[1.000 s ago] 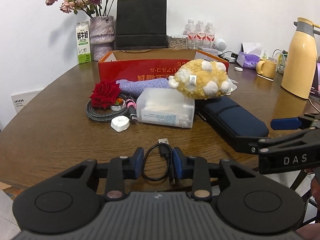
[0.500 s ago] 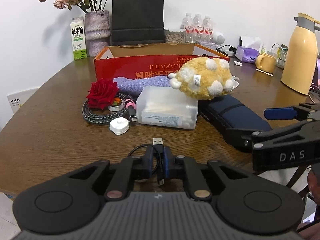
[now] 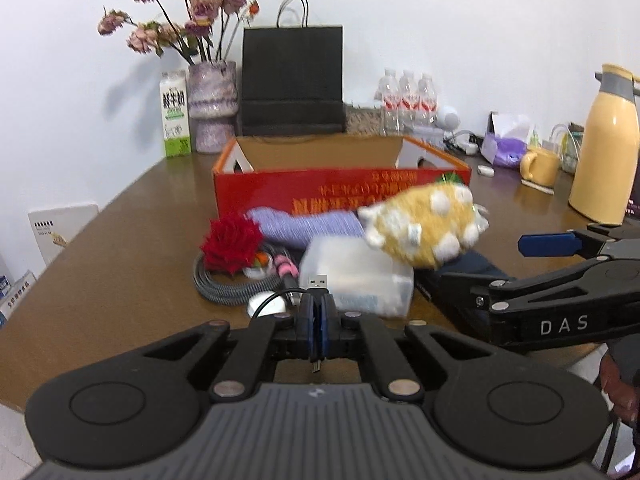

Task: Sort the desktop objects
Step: 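Grasp the USB cable with the left gripper while the right gripper grasps the yellow plush toy, then carry the cable and plush toy into the cardboard box with both grippers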

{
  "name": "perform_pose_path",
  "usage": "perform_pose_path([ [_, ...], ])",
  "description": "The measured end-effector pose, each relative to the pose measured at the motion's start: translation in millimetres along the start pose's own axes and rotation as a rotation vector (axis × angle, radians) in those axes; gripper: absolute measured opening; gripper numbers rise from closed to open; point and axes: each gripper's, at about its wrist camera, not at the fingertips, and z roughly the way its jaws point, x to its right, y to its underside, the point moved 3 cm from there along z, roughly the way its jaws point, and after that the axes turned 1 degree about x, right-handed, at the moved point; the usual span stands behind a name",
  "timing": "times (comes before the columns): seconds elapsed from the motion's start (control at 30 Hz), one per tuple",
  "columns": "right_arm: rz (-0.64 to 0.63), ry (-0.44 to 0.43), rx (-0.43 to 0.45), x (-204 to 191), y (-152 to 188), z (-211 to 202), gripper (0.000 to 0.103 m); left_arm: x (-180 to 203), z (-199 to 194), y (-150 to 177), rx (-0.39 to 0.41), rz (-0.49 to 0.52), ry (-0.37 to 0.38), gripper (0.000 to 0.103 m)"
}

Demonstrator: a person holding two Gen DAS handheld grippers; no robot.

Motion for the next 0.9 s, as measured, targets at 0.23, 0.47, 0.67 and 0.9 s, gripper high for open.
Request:
perform_pose_path([
  [0.23,-0.019,-0.019,0.021,-4,-28,23,0.103,-4,9,-17,0.029,0.002,-0.003,0.004],
  [0.47,-0.012,-0.038,-0.012,-8,-39,49,0.103,-9,22,-26,0.028,-0.007,0.0,0.004],
  [0.67,0.017,-0.046,-0.009,-7,-42,56,0.099,-16,32,-29,0.021,-0.024,0.0,0.004],
  [0.9,0.011,-0.044,0.066,-4,-48,39,0.091,-19,34,-39,0.051,-0.031,0.003,0.004],
])
